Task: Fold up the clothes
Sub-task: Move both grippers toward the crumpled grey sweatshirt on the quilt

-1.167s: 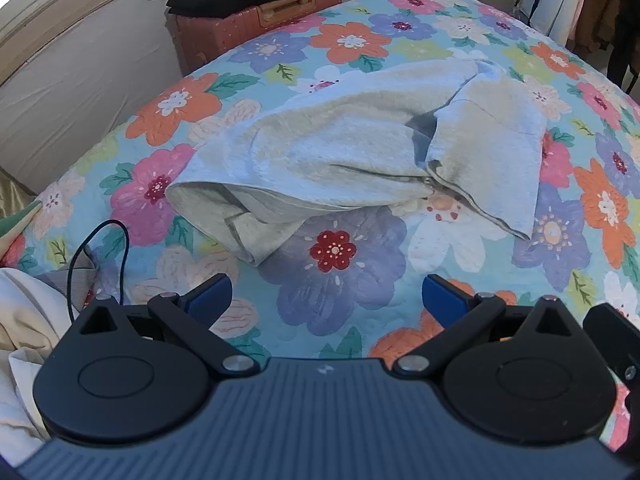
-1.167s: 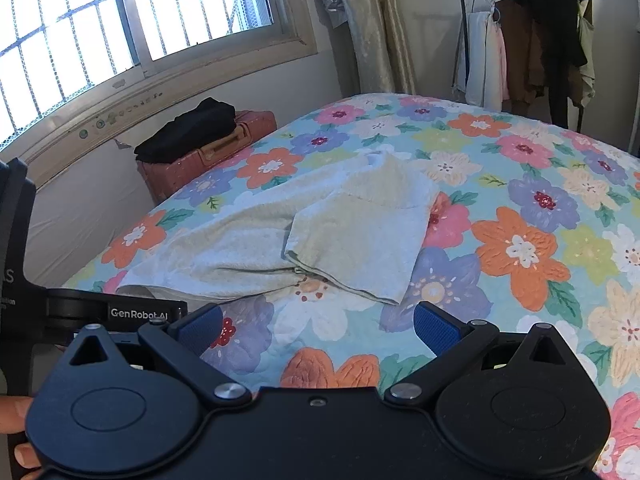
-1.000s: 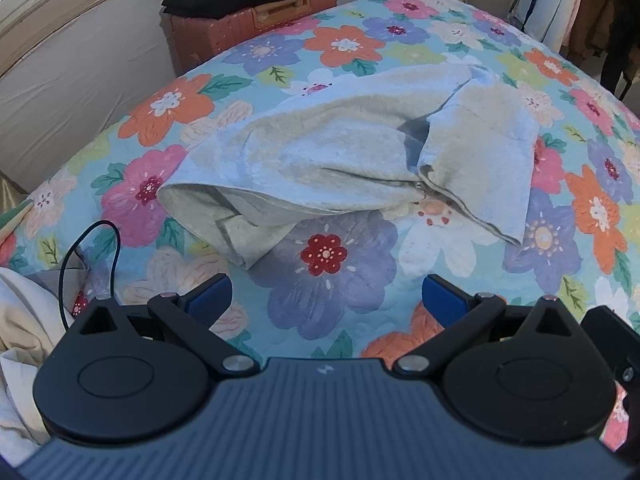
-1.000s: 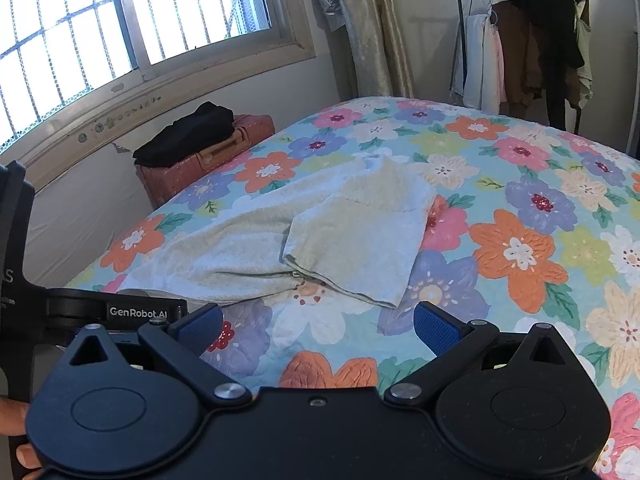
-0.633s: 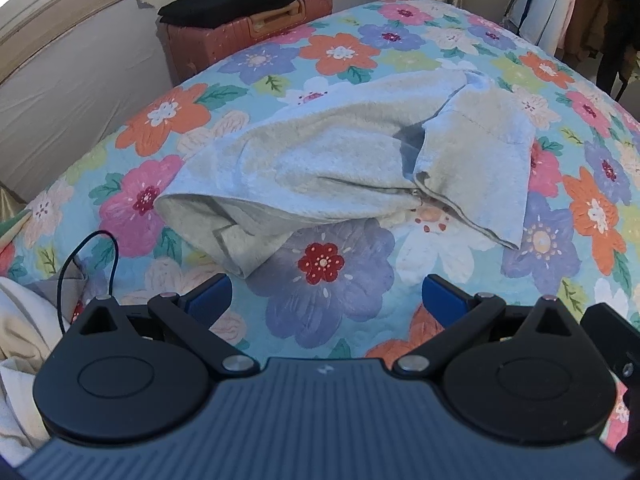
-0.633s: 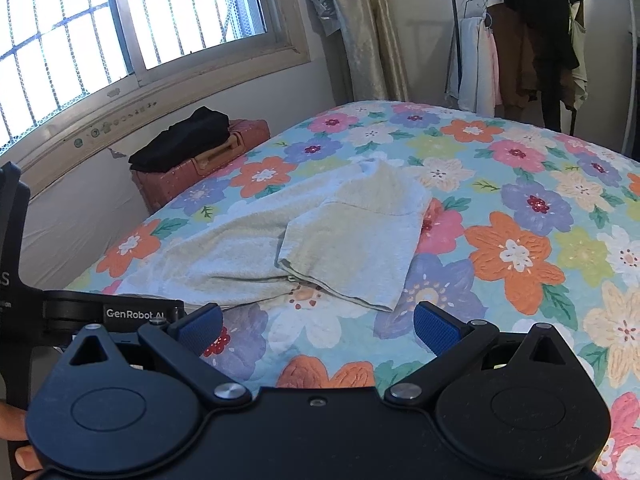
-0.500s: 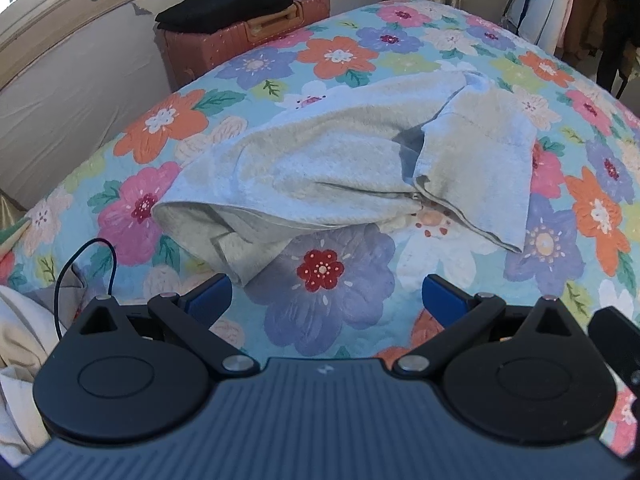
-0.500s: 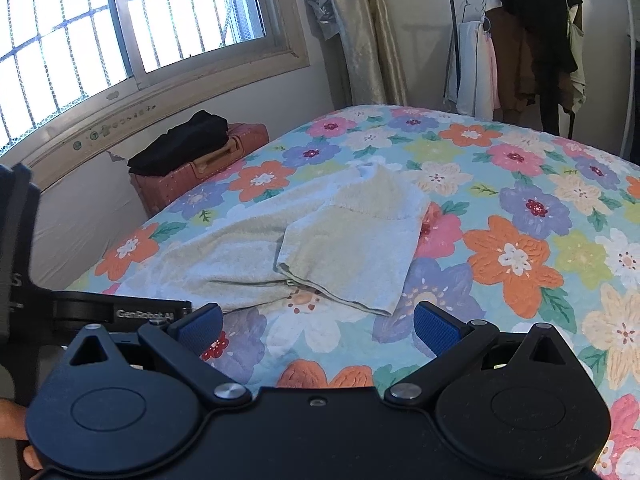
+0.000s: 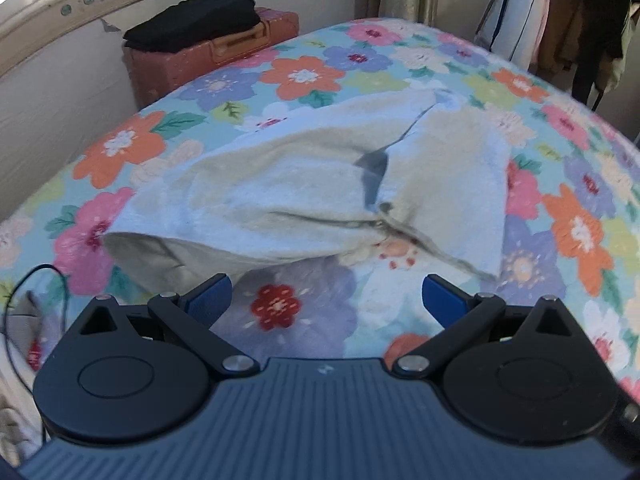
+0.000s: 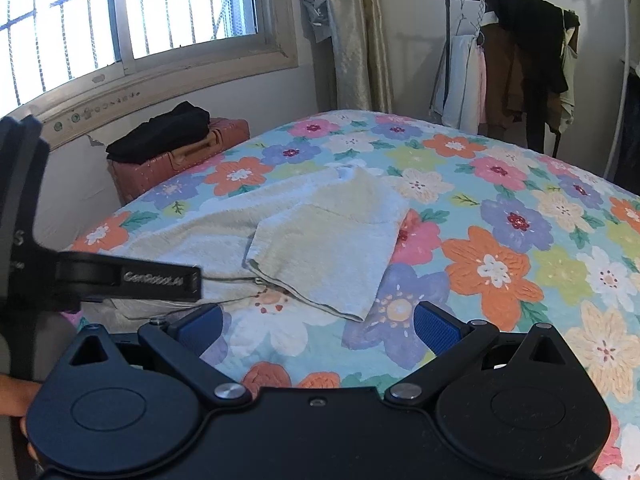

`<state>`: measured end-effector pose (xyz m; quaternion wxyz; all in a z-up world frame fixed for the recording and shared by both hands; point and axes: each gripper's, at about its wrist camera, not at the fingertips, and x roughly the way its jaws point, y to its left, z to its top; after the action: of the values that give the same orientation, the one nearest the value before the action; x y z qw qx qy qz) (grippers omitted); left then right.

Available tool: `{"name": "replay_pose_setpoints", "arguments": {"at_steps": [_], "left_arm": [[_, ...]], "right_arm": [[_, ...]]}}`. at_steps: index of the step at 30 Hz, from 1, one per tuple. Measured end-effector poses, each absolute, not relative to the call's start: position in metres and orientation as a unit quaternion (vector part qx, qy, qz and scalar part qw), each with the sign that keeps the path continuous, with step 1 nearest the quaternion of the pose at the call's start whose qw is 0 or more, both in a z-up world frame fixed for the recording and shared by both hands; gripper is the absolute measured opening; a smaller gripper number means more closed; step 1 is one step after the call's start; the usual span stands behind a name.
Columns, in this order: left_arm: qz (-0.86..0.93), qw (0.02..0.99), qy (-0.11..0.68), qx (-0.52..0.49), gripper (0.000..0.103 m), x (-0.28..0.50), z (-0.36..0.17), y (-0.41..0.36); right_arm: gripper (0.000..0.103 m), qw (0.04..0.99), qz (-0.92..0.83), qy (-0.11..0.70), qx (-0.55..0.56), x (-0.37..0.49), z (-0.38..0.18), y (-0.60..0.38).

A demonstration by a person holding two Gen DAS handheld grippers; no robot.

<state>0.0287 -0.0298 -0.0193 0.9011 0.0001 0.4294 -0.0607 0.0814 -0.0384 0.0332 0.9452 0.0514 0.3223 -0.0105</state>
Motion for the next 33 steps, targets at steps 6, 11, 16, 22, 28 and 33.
{"name": "replay_pose_setpoints", "arguments": {"at_steps": [6, 11, 16, 22, 28, 33], "left_arm": [[-0.058, 0.904, 0.423, 0.041, 0.103, 0.032, -0.022, -0.043], [-0.059, 0.900, 0.430, 0.036, 0.103, 0.035, -0.024, -0.041], [-0.063, 0.896, 0.439, 0.018, 0.103, 0.036, -0.027, -0.036], [-0.071, 0.901, 0.427, -0.026, 0.103, 0.034, -0.023, -0.023], [-0.059, 0.909, 0.413, -0.028, 0.103, 0.035, -0.017, -0.021], [-0.055, 0.907, 0.417, -0.024, 0.103, 0.036, -0.019, -0.022]], "right_arm": [[0.103, 0.945, -0.009, 0.314, 0.086, 0.085, 0.028, -0.047], [0.103, 0.945, -0.013, 0.314, 0.093, 0.085, 0.019, -0.049], [0.103, 0.944, -0.017, 0.313, 0.099, 0.086, 0.016, -0.051], [0.103, 0.944, -0.017, 0.313, 0.104, 0.086, 0.013, -0.051], [0.103, 0.944, -0.016, 0.313, 0.103, 0.086, 0.013, -0.051], [0.103, 0.943, -0.017, 0.316, 0.103, 0.089, 0.013, -0.049]]}}
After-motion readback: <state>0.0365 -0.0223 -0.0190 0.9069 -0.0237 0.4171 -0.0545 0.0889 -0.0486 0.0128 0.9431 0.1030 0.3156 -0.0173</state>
